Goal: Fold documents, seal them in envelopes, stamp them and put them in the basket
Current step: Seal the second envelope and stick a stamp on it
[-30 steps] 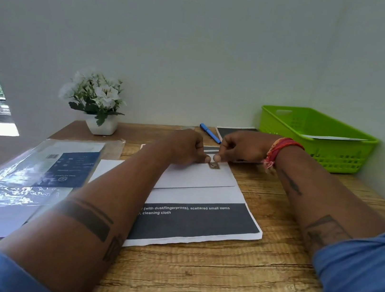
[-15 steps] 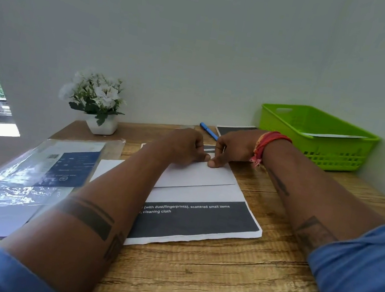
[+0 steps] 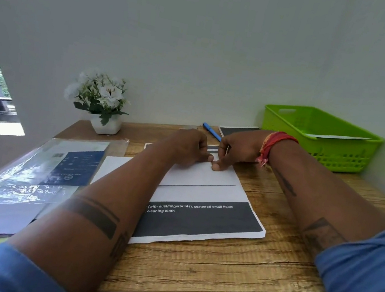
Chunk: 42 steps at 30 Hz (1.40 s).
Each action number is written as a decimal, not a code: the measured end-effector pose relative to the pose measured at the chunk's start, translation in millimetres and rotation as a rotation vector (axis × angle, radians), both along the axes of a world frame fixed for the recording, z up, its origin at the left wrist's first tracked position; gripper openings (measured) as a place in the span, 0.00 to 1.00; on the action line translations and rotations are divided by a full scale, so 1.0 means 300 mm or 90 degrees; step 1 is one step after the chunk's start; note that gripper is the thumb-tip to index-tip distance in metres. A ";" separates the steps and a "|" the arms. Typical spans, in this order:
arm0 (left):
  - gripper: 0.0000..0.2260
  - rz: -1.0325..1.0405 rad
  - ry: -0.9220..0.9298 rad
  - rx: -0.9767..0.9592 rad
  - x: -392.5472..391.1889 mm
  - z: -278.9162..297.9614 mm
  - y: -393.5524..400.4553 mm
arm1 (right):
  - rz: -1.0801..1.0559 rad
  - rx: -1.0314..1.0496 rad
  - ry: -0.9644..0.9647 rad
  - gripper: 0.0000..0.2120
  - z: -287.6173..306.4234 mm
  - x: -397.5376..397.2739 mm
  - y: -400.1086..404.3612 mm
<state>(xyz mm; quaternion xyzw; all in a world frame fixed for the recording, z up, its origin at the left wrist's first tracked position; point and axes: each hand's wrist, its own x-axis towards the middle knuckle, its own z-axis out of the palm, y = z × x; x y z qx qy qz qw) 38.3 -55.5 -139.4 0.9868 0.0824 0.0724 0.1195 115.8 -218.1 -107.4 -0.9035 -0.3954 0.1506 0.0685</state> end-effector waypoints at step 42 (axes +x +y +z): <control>0.07 -0.026 -0.089 -0.119 -0.047 0.006 0.023 | -0.079 0.317 0.082 0.14 -0.048 0.006 -0.040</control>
